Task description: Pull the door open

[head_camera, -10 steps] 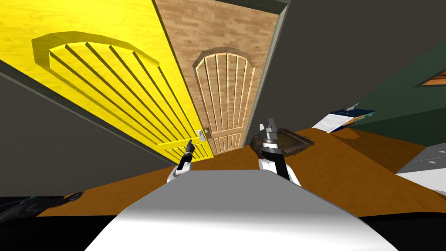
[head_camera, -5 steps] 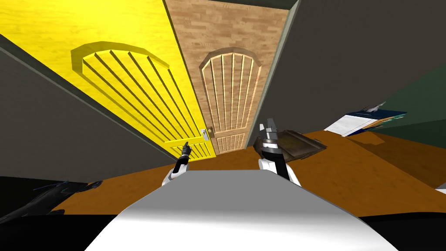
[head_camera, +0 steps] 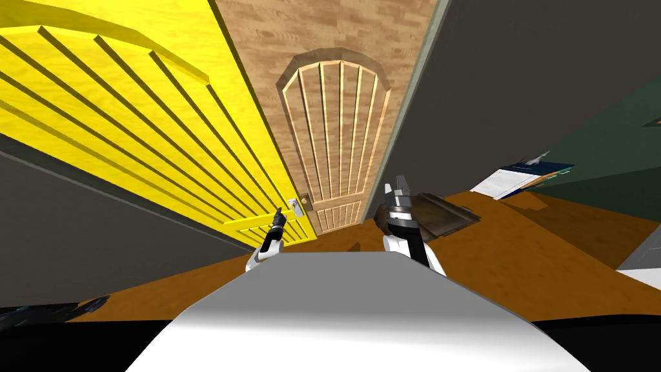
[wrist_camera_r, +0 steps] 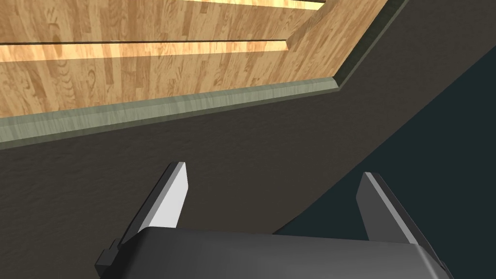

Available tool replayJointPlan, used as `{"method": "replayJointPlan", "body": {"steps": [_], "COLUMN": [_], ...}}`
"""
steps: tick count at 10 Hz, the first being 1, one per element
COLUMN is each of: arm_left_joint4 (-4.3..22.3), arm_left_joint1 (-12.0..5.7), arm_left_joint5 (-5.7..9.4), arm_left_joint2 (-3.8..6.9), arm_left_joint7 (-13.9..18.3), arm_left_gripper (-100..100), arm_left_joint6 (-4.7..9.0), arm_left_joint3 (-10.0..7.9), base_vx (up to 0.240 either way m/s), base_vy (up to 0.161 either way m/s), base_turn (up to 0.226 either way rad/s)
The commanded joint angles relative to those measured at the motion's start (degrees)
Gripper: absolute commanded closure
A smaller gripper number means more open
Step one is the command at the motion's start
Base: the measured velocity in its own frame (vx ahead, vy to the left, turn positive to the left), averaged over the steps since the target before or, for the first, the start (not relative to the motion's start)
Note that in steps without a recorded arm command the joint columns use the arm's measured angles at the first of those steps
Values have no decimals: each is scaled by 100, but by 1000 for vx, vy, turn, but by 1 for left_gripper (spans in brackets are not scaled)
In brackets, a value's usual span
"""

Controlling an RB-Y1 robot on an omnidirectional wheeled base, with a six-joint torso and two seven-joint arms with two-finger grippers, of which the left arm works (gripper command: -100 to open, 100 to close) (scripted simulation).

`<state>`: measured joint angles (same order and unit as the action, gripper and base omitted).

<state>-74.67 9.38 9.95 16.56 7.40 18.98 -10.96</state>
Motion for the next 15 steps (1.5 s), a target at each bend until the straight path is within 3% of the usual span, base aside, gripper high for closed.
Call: {"method": "replayJointPlan", "body": {"steps": [1,2,3,8,10,11,15], "arm_left_joint4": [-13,21,21,21,42,-77,-338], "arm_left_joint1": [-119,-96,-96,-96,24,59,163], "arm_left_joint5": [-17,-5,-5,-5,9,5,-10], "arm_left_joint2": [-50,-7,-7,-7,66,45,31], "arm_left_joint7": [-9,6,6,6,43,56,133], "arm_left_gripper": [-100,-100,100,100,100,-100,-100], "arm_left_joint6": [2,-3,-3,-3,5,-1,54], "arm_left_joint3": [82,50,50,50,31,102,372], "base_vx": [207,93,-11,-18,-177,-196,-206], "base_vy": [-104,-49,5,7,101,24,-85], "base_turn": [-119,-16,18,-7,64,-24,-61]}}
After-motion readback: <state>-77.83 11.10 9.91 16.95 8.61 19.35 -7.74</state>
